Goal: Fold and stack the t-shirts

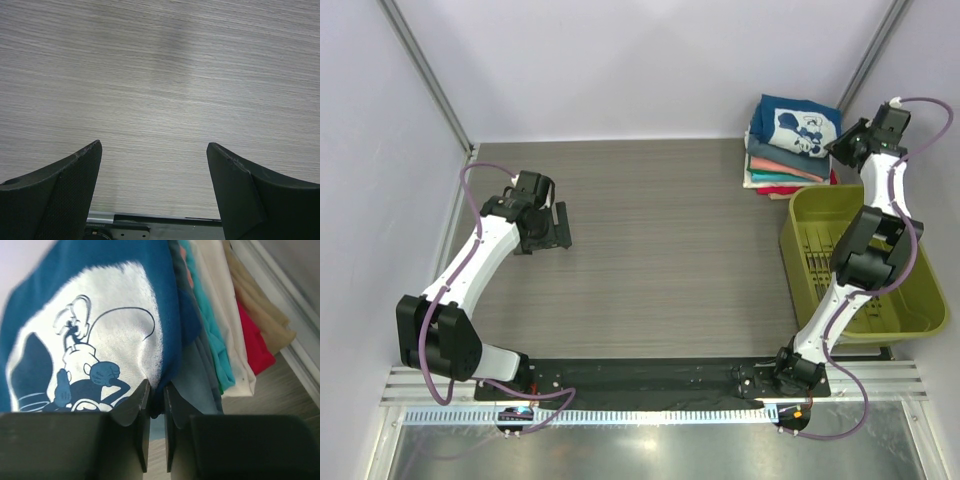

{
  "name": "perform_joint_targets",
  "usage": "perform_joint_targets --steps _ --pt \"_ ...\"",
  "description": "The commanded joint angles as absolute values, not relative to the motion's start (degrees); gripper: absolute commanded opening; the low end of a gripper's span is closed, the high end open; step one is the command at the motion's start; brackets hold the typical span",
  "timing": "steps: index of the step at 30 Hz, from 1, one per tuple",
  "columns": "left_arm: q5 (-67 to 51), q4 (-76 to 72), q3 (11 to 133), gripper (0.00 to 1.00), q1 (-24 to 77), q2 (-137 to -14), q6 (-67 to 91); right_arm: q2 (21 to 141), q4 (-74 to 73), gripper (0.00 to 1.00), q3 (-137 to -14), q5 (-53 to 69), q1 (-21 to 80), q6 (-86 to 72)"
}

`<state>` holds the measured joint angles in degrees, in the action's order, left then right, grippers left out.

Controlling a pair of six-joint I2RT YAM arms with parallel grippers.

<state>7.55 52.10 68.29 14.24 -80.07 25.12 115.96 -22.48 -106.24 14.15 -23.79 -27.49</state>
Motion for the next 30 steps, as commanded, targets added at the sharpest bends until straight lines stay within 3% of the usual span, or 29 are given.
perform_joint_targets --steps 1,3,5,6,8,12,20,27,30 --pt "8.26 51.42 68.64 0.86 14.41 -78.92 24.7 115.93 -22.32 0.2 -105.03 13.27 -23.82 -26.63" --pt "8.35 51.42 68.64 0.86 14.5 -78.93 24.7 115.32 -22.33 0.39 -104.42 13.1 -23.82 -26.89" --pt "8.44 51.42 68.64 0.86 14.41 -79.01 24.7 113.74 -22.33 0.49 -104.06 12.83 -23.82 -27.33" --pt "8.44 51.5 68.64 0.86 14.41 -79.01 24.7 112.86 -22.5 0.59 -103.98 12.75 -23.82 -27.51" --pt "8.44 51.5 68.64 0.86 14.41 -79.01 24.7 109.62 -22.76 0.65 -103.19 12.04 -23.82 -27.51" --pt "8.53 51.42 68.64 0.86 14.41 -78.84 24.7 102.33 -23.38 0.7 -100.29 5.29 -23.91 -27.16" --pt "8.0 51.33 68.64 0.86 14.5 -78.22 24.7 91.68 -21.1 0.72 -94.66 4.83 -20.66 -27.95" --pt "8.0 51.24 68.73 0.86 14.5 -77.61 24.7 86.14 -17.14 0.72 -87.73 9.14 -8.54 -27.95" --pt "8.44 51.15 68.99 0.85 14.5 -76.99 24.87 80.52 -11.45 0.72 -79.13 8.35 -2.83 -28.92"
